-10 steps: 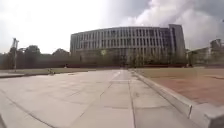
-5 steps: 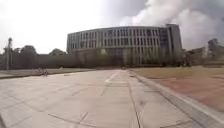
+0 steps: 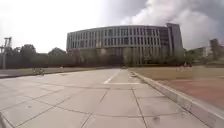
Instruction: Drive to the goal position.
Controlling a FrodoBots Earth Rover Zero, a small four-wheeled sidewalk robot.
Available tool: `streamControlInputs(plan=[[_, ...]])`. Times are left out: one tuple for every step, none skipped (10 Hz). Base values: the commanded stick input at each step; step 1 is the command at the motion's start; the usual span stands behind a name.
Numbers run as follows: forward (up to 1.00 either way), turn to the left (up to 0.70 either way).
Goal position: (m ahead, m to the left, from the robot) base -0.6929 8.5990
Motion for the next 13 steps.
streamControlInputs(plan=[[1.0,-0.28],[1.0,-0.07],[1.0,0.0],[1.0,0.0],[1.0,0.0],[1.0,0.0],[1.0,0.0],[1.0,0.0],[1.0,0.0],[1.0,0.0],[1.0,0.0],[1.0,0.0],[1.0,0.0]])
